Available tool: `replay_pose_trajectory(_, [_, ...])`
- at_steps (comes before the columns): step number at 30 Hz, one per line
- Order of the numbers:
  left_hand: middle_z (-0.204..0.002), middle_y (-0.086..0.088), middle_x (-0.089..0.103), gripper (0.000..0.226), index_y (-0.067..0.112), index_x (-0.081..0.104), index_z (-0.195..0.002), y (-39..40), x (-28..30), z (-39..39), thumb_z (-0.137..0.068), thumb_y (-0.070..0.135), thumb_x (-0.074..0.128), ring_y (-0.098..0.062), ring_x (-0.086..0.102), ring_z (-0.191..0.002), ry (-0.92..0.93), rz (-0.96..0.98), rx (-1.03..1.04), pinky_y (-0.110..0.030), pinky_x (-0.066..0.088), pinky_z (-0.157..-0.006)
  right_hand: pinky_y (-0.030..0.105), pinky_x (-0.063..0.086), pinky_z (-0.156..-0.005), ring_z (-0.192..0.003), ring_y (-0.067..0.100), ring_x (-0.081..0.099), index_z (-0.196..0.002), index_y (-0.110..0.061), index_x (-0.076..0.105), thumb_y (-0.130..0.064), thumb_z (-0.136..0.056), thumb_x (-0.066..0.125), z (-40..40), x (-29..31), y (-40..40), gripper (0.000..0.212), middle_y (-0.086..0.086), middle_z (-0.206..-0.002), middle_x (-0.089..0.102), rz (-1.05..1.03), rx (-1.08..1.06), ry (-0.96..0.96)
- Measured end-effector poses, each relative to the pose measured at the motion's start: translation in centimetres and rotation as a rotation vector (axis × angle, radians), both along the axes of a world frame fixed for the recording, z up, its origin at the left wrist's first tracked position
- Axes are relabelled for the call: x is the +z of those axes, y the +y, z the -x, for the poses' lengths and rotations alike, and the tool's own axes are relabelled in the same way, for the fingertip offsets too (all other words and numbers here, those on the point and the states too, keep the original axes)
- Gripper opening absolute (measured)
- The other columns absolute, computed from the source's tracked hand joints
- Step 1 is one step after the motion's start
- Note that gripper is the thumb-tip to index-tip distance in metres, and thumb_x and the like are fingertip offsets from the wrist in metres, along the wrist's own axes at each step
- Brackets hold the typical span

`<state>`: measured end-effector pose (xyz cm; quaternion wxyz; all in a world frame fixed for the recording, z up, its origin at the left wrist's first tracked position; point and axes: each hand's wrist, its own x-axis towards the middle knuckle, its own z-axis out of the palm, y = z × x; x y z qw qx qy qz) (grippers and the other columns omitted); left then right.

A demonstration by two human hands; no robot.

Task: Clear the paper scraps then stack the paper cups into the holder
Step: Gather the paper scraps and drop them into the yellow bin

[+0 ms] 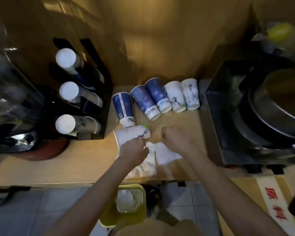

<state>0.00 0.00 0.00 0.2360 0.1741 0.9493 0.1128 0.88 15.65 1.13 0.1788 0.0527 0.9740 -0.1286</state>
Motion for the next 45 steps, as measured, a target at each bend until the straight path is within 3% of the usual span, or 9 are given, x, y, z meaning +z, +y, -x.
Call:
replay_pose_trajectory(9, [-0.158, -0.005, 0.014, 0.057, 0.023, 0.023, -0.143, -2.2, -9.2, -4.2, -0.089, 0.026, 0.042, -0.027, 0.014, -0.145, -0.056, 0.064, -0.057, -0.046, 0.027, -0.113, 0.053, 0.035, -0.105, -0.131, 0.042, 0.039, -0.134, -0.017, 0.047, -0.016, -0.079, 0.061, -3.6, -10.2, 0.4, 0.056, 0.023, -0.144, 0.040, -0.020, -0.088, 0.144])
replay_pose_trajectory(12, [-0.147, -0.003, 0.041, 0.052, 0.032, 0.038, -0.134, -2.7, -10.2, -5.4, -0.083, 0.040, 0.033, -0.033, 0.042, -0.132, 0.035, 0.144, -0.034, -0.056, 0.044, -0.097, 0.056, 0.040, -0.099, -0.123, 0.040, 0.051, -0.128, -0.026, 0.052, -0.023, -0.077, 0.059, -5.0, -12.3, 0.2, 0.052, 0.020, -0.137, 0.052, -0.162, -0.014, 0.139])
replay_pose_trajectory(16, [-0.150, -0.003, 0.036, 0.042, 0.030, 0.043, -0.132, -3.0, -10.0, -6.2, -0.090, 0.032, 0.042, -0.034, 0.033, -0.137, 0.078, 0.072, 0.019, -0.058, 0.035, -0.104, 0.049, 0.052, -0.083, -0.111, 0.035, 0.060, -0.116, -0.026, 0.061, -0.024, -0.076, 0.063, -6.1, -13.0, -0.1, 0.040, 0.013, -0.126, 0.062, -0.194, -0.009, 0.093])
replay_pose_trajectory(20, [-0.096, -0.007, 0.070, 0.018, 0.021, 0.065, -0.088, -4.3, -10.0, -6.8, -0.071, 0.017, 0.061, -0.033, 0.068, -0.086, 0.009, 0.028, 0.146, -0.039, 0.055, -0.053, 0.040, 0.054, -0.070, -0.089, 0.035, 0.065, -0.101, -0.018, 0.067, -0.014, -0.071, 0.055, -6.6, -13.0, -0.8, 0.032, 0.011, -0.106, 0.069, -0.111, -0.017, 0.134])
replay_pose_trajectory(24, [-0.110, -0.020, 0.063, 0.023, 0.006, 0.068, -0.099, -6.7, -10.5, -7.9, -0.082, 0.003, 0.053, -0.038, 0.061, -0.096, -0.004, -0.253, 0.402, -0.037, 0.048, -0.078, 0.035, 0.056, -0.068, -0.083, 0.037, 0.067, -0.089, -0.007, 0.070, -0.008, -0.069, 0.043, -7.6, -13.1, -2.5, 0.034, 0.018, -0.092, 0.069, 0.028, -0.052, 0.171])
replay_pose_trajectory(28, [-0.110, -0.018, 0.069, 0.027, 0.008, 0.071, -0.098, -10.4, -9.5, -10.7, -0.081, 0.013, 0.051, -0.034, 0.062, -0.100, -0.073, -0.385, 0.762, -0.028, 0.042, -0.078, 0.033, 0.043, -0.093, -0.112, 0.034, 0.056, -0.108, -0.002, 0.065, 0.001, -0.085, 0.050, -8.7, -11.7, -5.5, 0.028, 0.021, -0.121, 0.060, 0.388, -0.239, 0.053])
replay_pose_trajectory(33, [-0.118, -0.017, 0.065, 0.034, 0.011, 0.064, -0.115, -16.1, -9.8, -14.8, -0.081, 0.007, 0.055, -0.031, 0.059, -0.108, -0.195, -0.468, 0.932, -0.033, 0.044, -0.092, 0.025, 0.042, -0.081, -0.098, 0.021, 0.058, -0.104, 0.002, 0.066, 0.005, -0.084, 0.053, -11.8, -9.3, -10.9, 0.025, 0.021, -0.113, 0.066, 0.850, -0.670, 0.148])
replay_pose_trajectory(38, [-0.113, -0.019, 0.066, 0.038, 0.007, 0.063, -0.114, -20.0, -11.9, -17.8, -0.076, 0.003, 0.064, -0.028, 0.062, -0.101, -0.184, -0.424, 0.922, -0.026, 0.043, -0.082, 0.006, 0.040, -0.056, -0.081, 0.013, 0.054, -0.115, -0.002, 0.063, 0.002, -0.075, 0.053, -16.0, -10.9, -15.0, 0.041, 0.007, -0.094, 0.061, 0.926, -0.480, 0.021])
replay_pose_trajectory(45, [-0.098, -0.017, 0.070, 0.015, 0.003, 0.068, -0.091, -21.8, -18.6, -19.9, -0.077, 0.002, 0.062, -0.023, 0.063, -0.083, -0.170, -0.296, 0.940, -0.011, 0.035, -0.063, 0.039, 0.051, -0.077, -0.095, 0.031, 0.063, -0.104, -0.008, 0.070, -0.010, -0.070, 0.055, -18.1, -20.8, -17.2, 0.038, 0.018, -0.103, 0.071, 0.728, -0.502, -0.062])
